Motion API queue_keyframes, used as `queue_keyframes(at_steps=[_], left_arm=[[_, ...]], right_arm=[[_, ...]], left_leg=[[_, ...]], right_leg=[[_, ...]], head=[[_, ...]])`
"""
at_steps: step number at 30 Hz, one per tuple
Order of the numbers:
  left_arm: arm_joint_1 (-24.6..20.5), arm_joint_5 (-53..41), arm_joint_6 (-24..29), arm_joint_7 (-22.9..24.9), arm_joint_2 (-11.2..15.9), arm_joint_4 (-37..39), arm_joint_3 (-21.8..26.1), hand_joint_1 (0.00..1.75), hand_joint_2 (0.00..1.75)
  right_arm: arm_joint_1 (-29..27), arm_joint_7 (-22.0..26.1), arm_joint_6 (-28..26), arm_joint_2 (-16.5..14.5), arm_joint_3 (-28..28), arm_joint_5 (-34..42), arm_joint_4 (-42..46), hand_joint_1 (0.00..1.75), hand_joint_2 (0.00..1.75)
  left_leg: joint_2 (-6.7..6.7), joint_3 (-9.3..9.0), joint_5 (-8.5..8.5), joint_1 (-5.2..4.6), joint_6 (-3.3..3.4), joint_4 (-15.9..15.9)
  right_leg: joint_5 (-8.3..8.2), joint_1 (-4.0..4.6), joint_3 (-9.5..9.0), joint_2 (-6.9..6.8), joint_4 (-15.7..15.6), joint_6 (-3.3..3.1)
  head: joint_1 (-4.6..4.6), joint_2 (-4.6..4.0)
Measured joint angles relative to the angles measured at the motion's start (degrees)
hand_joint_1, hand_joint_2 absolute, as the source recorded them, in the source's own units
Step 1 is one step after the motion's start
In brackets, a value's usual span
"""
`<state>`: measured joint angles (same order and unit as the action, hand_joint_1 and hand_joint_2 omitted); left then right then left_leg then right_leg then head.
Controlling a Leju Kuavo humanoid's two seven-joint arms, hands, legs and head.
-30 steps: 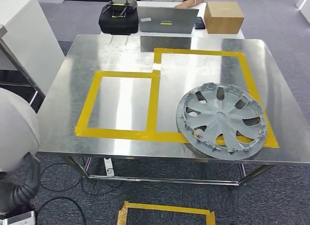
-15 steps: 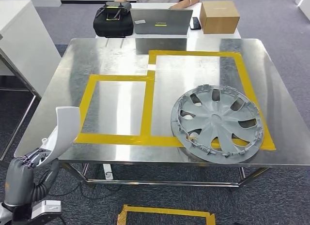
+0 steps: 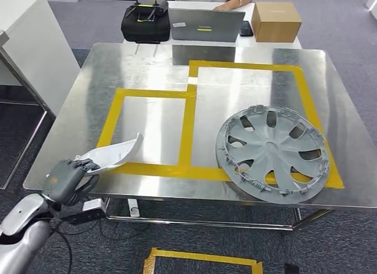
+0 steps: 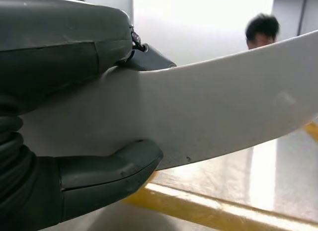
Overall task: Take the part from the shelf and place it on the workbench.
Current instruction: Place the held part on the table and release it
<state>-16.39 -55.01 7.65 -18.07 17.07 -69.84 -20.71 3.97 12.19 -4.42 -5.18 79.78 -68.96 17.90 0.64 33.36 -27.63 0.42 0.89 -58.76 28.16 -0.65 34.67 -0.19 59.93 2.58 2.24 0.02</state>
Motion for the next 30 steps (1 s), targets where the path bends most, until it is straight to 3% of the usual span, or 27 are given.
queue_keyframes(at_steps=[3,5,6,8,9,10,11,12,14,16,19,21,23,24,25,26,27,28,30], left_arm=[[-7.6,-1.2,-1.6,-0.1,-0.4,8.1,-5.3,1.75,1.75],[-10.8,-1.4,-2.2,-0.1,-0.8,11.6,-7.8,1.75,1.75],[-12.1,-1.5,-2.4,-0.1,-1.1,12.9,-8.7,1.75,1.75],[-14.3,-1.6,-2.8,0.1,-2.0,15.6,-10.6,1.75,1.75],[-15.2,-1.6,-3.0,0.3,-2.5,16.8,-11.5,1.75,1.75],[-15.9,-1.7,-3.1,0.5,-3.1,17.9,-12.3,1.75,1.75],[-16.5,-1.7,-3.1,0.6,-3.6,18.8,-13.0,1.75,1.75],[-17.1,-1.7,-3.2,0.7,-4.0,19.6,-13.6,1.75,1.75],[-18.5,-1.8,-3.4,0.9,-4.8,21.0,-14.7,1.75,1.75],[-19.9,-2.0,-3.5,1.0,-5.5,22.3,-15.8,1.75,1.75],[-21.2,-2.4,-3.6,1.1,-6.6,23.4,-17.1,1.75,1.75],[-22.1,-2.5,-3.7,1.1,-7.2,24.1,-18.0,0.87,1.75],[-22.8,-2.0,-3.3,0.8,-7.9,24.8,-18.8,0.0,1.75],[-22.8,-1.3,-2.9,0.6,-8.3,25.1,-19.1,0.0,1.75],[-22.6,0.0,-2.1,0.4,-8.7,25.3,-19.2,0.0,1.31],[-22.0,1.8,-1.1,0.2,-9.2,25.3,-19.0,0.0,0.87],[-21.2,4.2,0.0,0.2,-9.7,24.9,-18.5,0.0,0.44],[-20.1,7.1,1.2,0.1,-10.4,24.1,-17.7,0.0,0.0],[-17.3,13.2,3.8,-0.2,-11.6,21.0,-14.9,0.0,0.0]], right_arm=[[0.0,-0.5,0.1,0.6,-0.7,-0.7,-0.3,0.0,0.0],[0.0,-0.6,0.1,0.9,-1.1,-0.9,-0.5,0.0,0.0],[0.0,-0.7,0.1,1.0,-1.3,-1.0,-0.5,0.0,0.0],[0.0,-0.8,0.1,1.2,-1.5,-1.1,-0.6,0.0,0.0],[0.0,-0.9,0.1,1.3,-1.5,-1.2,-0.6,0.0,0.0],[0.0,-1.0,0.1,1.3,-1.6,-1.3,-0.6,0.0,0.0],[0.0,-1.0,0.1,1.3,-1.7,-1.4,-0.7,0.0,0.0],[0.0,-1.1,0.2,1.4,-1.8,-1.5,-0.7,0.0,0.0],[-0.1,-1.2,0.2,1.4,-1.9,-1.7,-0.8,0.0,0.0],[0.0,-1.2,0.3,1.5,-2.0,-1.7,-0.9,0.0,0.0],[-0.1,-1.3,0.4,1.7,-2.3,-1.8,-1.0,0.0,0.0],[0.0,-1.2,0.4,1.9,-2.5,-1.9,-1.1,0.0,0.0],[-0.1,-1.0,0.5,2.0,-2.7,-2.0,-1.2,0.0,0.0],[-0.1,-0.8,0.6,2.1,-2.8,-2.0,-1.3,0.0,0.0],[-0.1,-0.7,0.6,2.1,-2.8,-2.0,-1.3,0.0,0.0],[-0.2,-0.7,0.6,2.2,-2.8,-1.9,-1.3,0.0,0.0],[-0.2,-0.7,0.6,2.2,-2.8,-1.8,-1.3,0.0,0.0],[-0.2,-0.8,0.5,2.2,-2.8,-1.7,-1.3,0.0,0.0],[-0.3,-1.0,0.1,2.1,-2.8,-1.3,-1.3,0.0,0.0]], left_leg=[[-0.01,0.12,0.08,-0.14,-0.79,0.0],[-0.17,0.5,-0.92,-0.05,-1.31,-1.2],[-0.24,1.46,-2.2,-0.01,-1.57,-3.4],[-0.31,5.14,-5.54,0.05,-1.88,-11.0],[-0.31,7.0,-6.55,0.06,-1.92,-14.5],[-0.32,8.14,-6.5,0.06,-1.88,-16.3],[-0.32,8.21,-5.21,0.06,-1.75,-15.8],[-0.32,7.29,-3.07,0.05,-1.53,-13.3],[-0.32,4.17,1.09,-0.15,-0.91,-5.8],[-0.29,2.34,2.13,-0.48,-0.41,-1.4],[-0.22,2.0,1.63,-0.47,0.13,-0.2],[-0.25,1.6,1.84,-0.15,0.67,0.5],[-0.29,1.43,1.89,-0.07,1.06,0.7],[-0.29,1.44,1.85,-0.09,1.15,0.6],[-0.28,1.4,1.81,-0.1,1.18,0.6],[-0.26,1.34,1.74,-0.09,1.18,0.6],[-0.25,1.24,1.65,-0.07,1.12,0.5],[-0.24,1.1,1.48,-0.04,0.98,0.5],[-0.2,1.02,1.08,-0.28,0.51,0.1]], right_leg=[[-0.25,0.13,-0.61,0.12,-1.2,-0.83],[-0.38,-0.04,-0.8,0.22,-1.4,-1.42],[-0.38,-0.15,-0.93,0.25,-1.5,-1.72],[-0.22,-0.12,-1.09,0.27,-1.5,-2.14],[-0.14,-0.09,-1.16,0.26,-1.5,-2.24],[-0.04,-0.07,-1.28,0.29,-1.5,-2.3],[0.09,-0.05,-1.47,0.35,-1.5,-2.32],[0.25,-0.04,-1.74,0.44,-1.5,-2.3],[0.62,0.03,-2.2,0.59,-1.5,-2.09],[0.78,0.07,-2.11,0.65,-1.4,-1.63],[0.9,0.04,-1.79,0.58,-1.5,-0.69],[2.37,0.01,-0.58,0.52,0.7,-0.09],[5.39,-0.08,2.91,0.47,7.4,0.33],[6.64,-0.1,4.93,0.47,11.1,0.5],[7.02,-0.12,6.42,0.46,13.5,0.64],[6.31,-0.14,6.94,0.45,13.9,0.74],[4.57,-0.19,6.33,0.42,12.0,0.79],[2.24,-0.28,4.68,0.37,8.2,0.82],[-0.37,-0.36,1.14,0.4,1.1,0.66]], head=[[-0.03,0.0],[-0.12,0.0],[-0.18,0.0],[-0.26,0.0],[-0.24,0.0],[-0.25,0.0],[-0.25,0.0],[-0.25,0.0],[-0.21,0.0],[-0.23,0.0],[-0.24,0.0],[-0.13,0.0],[-0.03,0.0],[-0.01,0.0],[-0.01,0.0],[0.0,0.0],[0.0,0.0],[-0.01,0.0],[-0.01,0.0]])
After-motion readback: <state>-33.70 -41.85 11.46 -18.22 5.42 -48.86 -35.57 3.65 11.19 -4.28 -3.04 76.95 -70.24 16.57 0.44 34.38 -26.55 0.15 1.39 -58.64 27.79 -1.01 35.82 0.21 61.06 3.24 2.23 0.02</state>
